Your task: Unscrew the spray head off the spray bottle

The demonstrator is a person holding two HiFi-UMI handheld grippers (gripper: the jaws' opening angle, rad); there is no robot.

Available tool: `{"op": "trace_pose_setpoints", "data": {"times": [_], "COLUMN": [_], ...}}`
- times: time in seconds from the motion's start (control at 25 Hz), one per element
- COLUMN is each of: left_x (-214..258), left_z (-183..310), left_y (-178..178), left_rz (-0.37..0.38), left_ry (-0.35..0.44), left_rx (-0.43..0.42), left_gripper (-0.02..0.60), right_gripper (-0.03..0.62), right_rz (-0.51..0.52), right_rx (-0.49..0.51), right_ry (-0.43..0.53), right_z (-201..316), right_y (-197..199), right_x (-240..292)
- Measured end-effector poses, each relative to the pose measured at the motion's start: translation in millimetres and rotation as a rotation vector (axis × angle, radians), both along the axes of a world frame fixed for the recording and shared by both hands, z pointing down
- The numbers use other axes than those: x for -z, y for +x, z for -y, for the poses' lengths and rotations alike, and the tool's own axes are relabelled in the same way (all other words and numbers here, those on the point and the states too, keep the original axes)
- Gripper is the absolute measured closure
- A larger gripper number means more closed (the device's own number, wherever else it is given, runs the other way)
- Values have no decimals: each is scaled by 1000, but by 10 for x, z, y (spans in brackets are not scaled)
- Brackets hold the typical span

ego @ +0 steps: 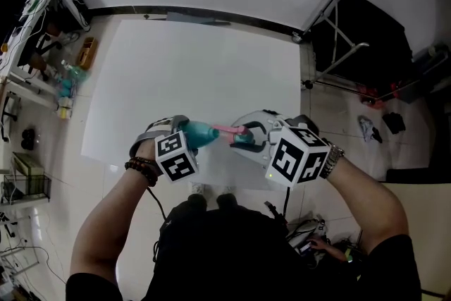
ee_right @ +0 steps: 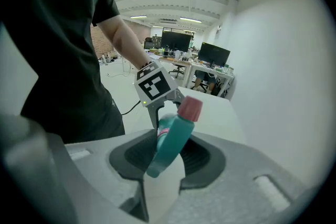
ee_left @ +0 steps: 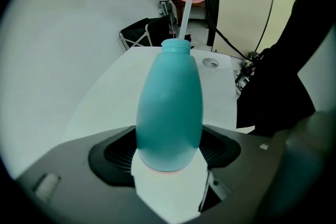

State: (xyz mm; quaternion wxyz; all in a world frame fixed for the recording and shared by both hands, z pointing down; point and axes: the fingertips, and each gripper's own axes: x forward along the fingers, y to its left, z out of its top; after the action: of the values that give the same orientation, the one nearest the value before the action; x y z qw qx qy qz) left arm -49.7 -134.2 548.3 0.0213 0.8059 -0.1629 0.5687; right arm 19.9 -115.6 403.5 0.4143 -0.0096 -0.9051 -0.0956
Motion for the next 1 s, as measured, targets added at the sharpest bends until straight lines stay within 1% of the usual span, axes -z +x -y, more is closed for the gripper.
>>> {"op": "trace_pose_setpoints", "data": {"times": [0.12, 0.28, 0.44, 0.72, 0.84, 1.0], "left_x": [-1, 4, -41, -100, -99, -29], "left_z": [53, 129, 189, 279, 326, 446], "left_y": [-68, -122, -201, -235, -246, -188], "left_rz": [-26, -58, -87, -141, -199, -311], "left_ry": [-3, 4, -5, -21, -29, -23], "left_rx": [42, 95, 140, 225, 282, 377], "left_gripper": [189, 189, 189, 187, 187, 187], "right_gripper": [476, 476, 476, 476, 476, 476], "right_rz": [47, 85, 136, 241, 294, 397], "right_rx": [-36, -80, -107, -188, -253, -400], "right_ry": [-11, -32, -40, -79, -94, -129], "right_z": [59, 110, 136, 241, 329, 508], "right_y": [67, 235, 276, 451, 508, 572], "right_x": [146, 282, 384, 576, 597, 450]}}
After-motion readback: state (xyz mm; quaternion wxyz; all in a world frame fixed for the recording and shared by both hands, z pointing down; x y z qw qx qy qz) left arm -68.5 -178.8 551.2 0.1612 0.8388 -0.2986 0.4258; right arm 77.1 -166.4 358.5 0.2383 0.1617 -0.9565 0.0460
